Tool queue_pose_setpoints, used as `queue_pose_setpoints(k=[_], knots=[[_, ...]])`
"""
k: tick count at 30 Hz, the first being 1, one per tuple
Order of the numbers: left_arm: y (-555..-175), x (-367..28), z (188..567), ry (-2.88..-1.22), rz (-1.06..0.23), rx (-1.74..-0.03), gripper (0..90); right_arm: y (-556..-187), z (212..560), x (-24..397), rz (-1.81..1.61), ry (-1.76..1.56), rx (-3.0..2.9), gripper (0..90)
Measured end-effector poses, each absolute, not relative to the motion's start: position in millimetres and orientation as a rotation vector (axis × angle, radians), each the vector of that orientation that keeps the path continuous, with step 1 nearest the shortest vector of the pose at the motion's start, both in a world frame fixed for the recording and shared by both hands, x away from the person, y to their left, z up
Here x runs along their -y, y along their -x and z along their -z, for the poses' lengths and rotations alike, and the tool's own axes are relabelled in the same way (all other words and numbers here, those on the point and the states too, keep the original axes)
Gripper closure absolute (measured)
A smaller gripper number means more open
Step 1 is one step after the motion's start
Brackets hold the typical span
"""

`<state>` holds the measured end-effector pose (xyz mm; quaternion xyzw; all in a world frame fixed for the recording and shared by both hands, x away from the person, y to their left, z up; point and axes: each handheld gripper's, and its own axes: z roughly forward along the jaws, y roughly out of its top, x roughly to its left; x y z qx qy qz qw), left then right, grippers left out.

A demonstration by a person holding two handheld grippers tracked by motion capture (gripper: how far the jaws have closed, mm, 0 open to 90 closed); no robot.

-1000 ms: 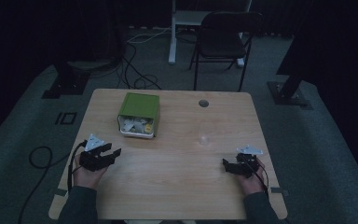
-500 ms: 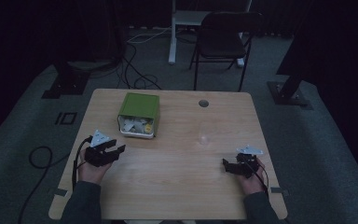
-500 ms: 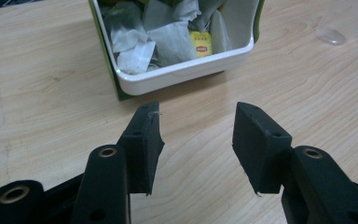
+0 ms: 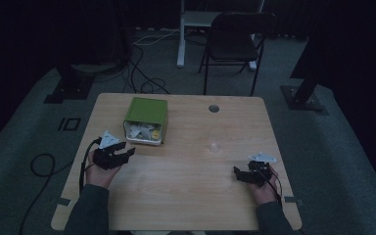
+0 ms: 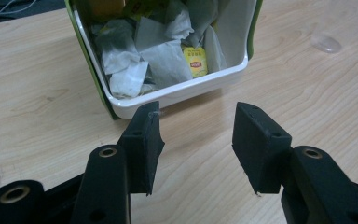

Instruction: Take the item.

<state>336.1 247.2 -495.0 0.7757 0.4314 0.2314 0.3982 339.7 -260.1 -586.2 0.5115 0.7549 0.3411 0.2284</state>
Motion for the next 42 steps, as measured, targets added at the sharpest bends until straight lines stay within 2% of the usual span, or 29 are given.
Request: queue_pose_setpoints(k=[31,42], knots=[[-366,-227,487,-1.955,-0.587,-1.069,51.9,-339,586,260,-0.944,-1.402,-2.088,14.0],[-376,-219,492,-1.968,-0.572,-1.08,48.2,-339,586,259,-0.946,-1.396,-2.095,14.0]])
